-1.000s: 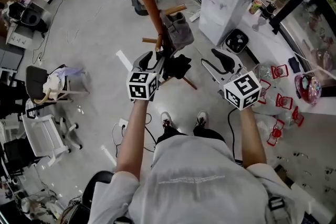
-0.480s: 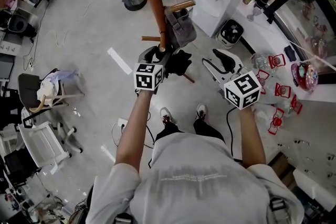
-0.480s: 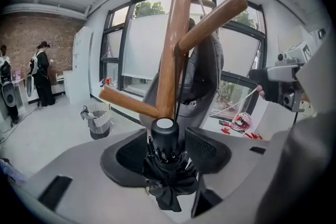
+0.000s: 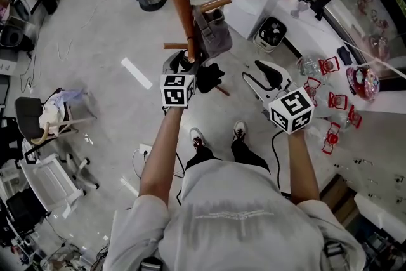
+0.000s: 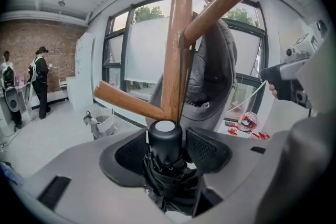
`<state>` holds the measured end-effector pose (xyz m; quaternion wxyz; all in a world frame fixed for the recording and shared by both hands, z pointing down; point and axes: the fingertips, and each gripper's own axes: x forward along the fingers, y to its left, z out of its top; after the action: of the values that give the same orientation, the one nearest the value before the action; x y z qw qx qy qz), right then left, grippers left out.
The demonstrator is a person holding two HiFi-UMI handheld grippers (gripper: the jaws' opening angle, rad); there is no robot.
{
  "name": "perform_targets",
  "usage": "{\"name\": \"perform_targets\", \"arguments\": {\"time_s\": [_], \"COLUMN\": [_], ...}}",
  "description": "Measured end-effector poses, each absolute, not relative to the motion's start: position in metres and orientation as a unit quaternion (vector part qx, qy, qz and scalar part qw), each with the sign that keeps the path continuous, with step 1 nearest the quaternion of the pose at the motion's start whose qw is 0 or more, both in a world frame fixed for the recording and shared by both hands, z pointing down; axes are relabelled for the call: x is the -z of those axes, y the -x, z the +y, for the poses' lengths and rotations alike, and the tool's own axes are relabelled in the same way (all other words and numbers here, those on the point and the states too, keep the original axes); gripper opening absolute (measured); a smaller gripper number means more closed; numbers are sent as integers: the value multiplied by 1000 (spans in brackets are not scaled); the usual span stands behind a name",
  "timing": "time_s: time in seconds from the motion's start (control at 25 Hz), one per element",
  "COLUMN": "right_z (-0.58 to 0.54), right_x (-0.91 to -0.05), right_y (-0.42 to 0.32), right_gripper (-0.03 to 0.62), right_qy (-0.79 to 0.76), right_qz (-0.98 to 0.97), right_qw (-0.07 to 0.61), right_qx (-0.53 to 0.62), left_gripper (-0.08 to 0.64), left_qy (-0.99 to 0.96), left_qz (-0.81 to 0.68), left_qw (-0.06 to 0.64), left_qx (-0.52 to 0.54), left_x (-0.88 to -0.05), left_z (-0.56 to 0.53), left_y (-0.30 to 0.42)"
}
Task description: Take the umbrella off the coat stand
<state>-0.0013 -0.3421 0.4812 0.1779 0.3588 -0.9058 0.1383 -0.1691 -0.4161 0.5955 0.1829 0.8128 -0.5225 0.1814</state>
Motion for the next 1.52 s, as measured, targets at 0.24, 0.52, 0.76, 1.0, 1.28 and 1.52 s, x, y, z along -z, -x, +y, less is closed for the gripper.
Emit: {"name": "perform_targets", "arguments": {"time_s": [0.24,0.52,0.76,1.0,1.28,1.52], "right_z": [-339,-335,-328,-320,-317,-315], "right_x": [-485,-488,-489,-487,-486,-480], "right_y": [-6,-10,-9,-11,-12,-13], "right_gripper": [213,213,213,213,210,209], "right_qy": [-367,-372,-371,-372,-377,-383], "right_qz": [-901,-897,-897,-897,-895,-895], "right_qw": [183,190,193,193,189,181], "right_qx": [-141,-144,-144,-142,-143,-137], "left_gripper": [252,313,313,279,233,229], "left_qy": [-807,-800,-809,-822,-821,-823], "left_qz": [-535,-530,-517,-496,-500,-502], "left_qw": [158,191,208,224,213,193], "left_qx": [-195,-204,-188,-167,-175,-182], "left_x": [-597,-613,-616,-619,-619,-607], "left_z": [-419,-415,-418,-419,-419,-417], "left_y": [169,172,168,158,156,156]}}
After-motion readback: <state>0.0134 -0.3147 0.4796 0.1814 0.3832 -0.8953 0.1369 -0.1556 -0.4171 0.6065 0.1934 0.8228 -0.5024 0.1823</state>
